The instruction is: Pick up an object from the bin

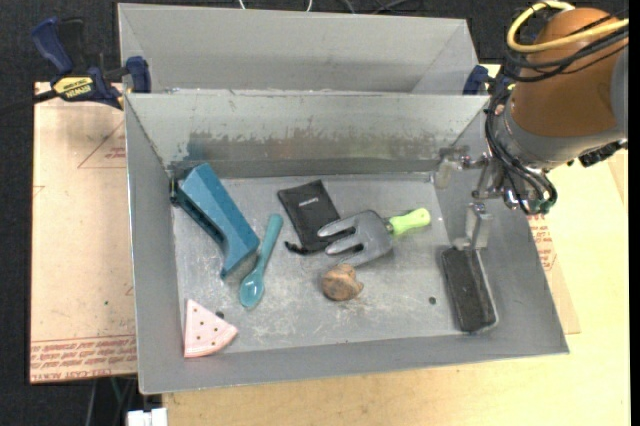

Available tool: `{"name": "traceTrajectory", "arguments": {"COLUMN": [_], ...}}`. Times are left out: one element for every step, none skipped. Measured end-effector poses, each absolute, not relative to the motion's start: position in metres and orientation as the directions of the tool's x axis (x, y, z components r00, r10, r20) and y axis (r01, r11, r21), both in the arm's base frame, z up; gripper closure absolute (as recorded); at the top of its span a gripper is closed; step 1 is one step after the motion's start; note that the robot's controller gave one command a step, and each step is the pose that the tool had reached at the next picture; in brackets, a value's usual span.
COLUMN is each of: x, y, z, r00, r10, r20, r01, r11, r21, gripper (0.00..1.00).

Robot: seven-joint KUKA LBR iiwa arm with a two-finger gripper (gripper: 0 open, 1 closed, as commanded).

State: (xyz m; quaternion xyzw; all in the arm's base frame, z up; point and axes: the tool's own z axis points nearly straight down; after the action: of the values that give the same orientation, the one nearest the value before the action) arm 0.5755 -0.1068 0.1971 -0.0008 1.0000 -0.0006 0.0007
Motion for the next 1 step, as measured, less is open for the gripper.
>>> {"name": "traceTrajectory", "arguments": {"x": [0.5755], "y": [-0.1067], "z": [0.1971], "r00": [-1.000], "r10": [-0.002], "r20": [-0.001], "r01": [-0.002], "r11": [1.000], "r21": [-0.001], "gripper": [0.00]}}
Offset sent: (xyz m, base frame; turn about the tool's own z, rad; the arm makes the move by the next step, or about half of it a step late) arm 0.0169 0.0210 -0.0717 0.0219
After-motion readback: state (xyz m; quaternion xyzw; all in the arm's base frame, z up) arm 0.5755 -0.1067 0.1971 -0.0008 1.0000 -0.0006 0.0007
